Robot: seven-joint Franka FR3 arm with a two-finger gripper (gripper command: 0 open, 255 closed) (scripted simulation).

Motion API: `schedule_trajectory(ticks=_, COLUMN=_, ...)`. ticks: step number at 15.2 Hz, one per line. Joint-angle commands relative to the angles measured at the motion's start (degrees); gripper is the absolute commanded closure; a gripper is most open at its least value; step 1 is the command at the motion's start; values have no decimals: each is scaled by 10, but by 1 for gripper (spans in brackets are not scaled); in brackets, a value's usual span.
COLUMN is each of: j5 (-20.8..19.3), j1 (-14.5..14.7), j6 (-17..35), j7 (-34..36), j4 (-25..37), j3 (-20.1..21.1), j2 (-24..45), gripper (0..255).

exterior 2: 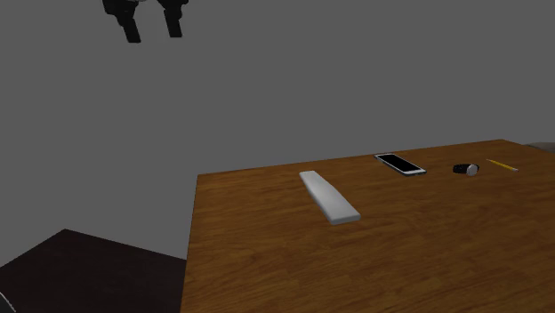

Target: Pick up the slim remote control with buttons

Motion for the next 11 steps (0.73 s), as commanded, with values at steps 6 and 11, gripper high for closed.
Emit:
schedule_trajectory(ticks=6, j5=-35, j1=-7, j6=66, j7=-97, j4=-44, j3=-66, j2=20, gripper=0)
schedule_trajectory(ticks=11, j5=-65, j1=-13, j6=137, j7=-195, j4=-64, j3=-134, j2=69, gripper=0)
